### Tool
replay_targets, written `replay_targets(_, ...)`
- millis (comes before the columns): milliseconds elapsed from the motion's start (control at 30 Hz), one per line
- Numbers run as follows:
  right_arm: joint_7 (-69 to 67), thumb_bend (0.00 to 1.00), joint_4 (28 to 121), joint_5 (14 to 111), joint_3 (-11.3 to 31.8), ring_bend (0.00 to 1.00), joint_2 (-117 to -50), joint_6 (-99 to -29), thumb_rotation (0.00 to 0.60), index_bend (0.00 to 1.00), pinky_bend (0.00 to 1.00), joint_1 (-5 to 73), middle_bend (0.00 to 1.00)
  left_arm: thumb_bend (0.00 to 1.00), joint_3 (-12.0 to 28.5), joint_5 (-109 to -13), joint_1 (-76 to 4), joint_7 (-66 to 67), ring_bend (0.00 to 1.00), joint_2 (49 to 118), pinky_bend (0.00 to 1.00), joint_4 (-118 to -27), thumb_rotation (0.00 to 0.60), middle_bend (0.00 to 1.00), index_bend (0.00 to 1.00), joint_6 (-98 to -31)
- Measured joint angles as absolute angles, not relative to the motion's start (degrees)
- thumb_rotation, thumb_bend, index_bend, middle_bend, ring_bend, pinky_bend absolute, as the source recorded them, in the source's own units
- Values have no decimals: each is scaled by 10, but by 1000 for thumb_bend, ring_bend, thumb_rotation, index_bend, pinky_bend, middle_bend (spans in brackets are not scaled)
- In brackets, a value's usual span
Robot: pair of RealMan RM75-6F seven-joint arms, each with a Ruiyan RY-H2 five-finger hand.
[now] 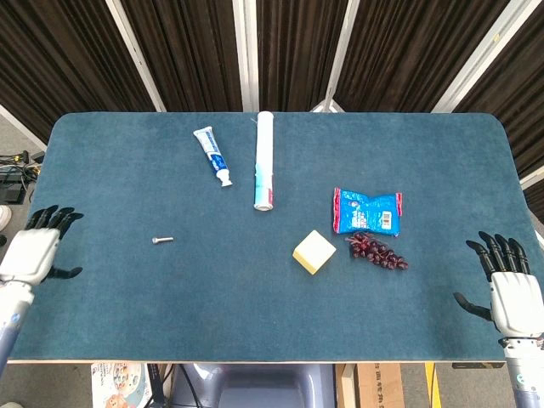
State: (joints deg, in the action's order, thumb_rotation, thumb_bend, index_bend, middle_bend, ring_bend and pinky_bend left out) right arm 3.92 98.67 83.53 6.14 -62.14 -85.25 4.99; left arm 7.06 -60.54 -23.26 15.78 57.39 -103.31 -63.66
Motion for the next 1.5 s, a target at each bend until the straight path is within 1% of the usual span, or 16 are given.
replay_targets(100,44,153,986,832,61,42,-624,-849,600,194,0,52,115,233,86,-517,-274,209,0,587,0,-1043,600,114,256,-615)
replay_targets(200,46,153,985,829,62,42,-625,-846,600,194,0,54,115,235,97,-436,-313,266,0,609,0,-1055,600,115,275,-607)
replay_targets(300,47,153,985,829,62,42,-626,-846,600,194,0,54,115,235,105,-364,-352,320,0,631,0,-1065,600,115,286,-607)
replay_targets(400,46,154,984,828,62,42,-626,-845,600,194,0,54,115,236,108,-320,-386,367,0,656,0,-1070,600,115,290,-617)
replay_targets(467,46,153,983,828,62,42,-627,-845,600,194,0,54,115,240,107,-305,-399,387,0,672,0,-1070,600,116,302,-628)
replay_targets(567,45,154,982,828,62,42,-627,-845,600,194,0,54,115,274,105,-290,-412,404,0,701,0,-1063,600,116,315,-645)
replay_targets(767,41,153,981,825,63,42,-627,-843,600,194,0,55,115,325,104,-270,-427,414,0,764,0,-1023,600,116,334,-675)
replay_targets(1000,38,153,977,821,63,42,-628,-836,600,193,0,57,115,329,116,-238,-453,437,0,838,0,-960,600,120,360,-699)
replay_targets(1100,39,153,976,820,63,42,-628,-836,600,194,0,58,115,329,121,-223,-461,447,0,851,0,-947,600,120,363,-703)
replay_targets(1267,42,153,975,816,63,42,-630,-834,600,194,0,58,115,331,130,-203,-470,455,0,869,0,-926,600,126,398,-701)
replay_targets(1500,45,154,973,811,64,42,-632,-830,600,193,0,60,115,333,137,-187,-486,480,0,906,0,-888,600,128,406,-706)
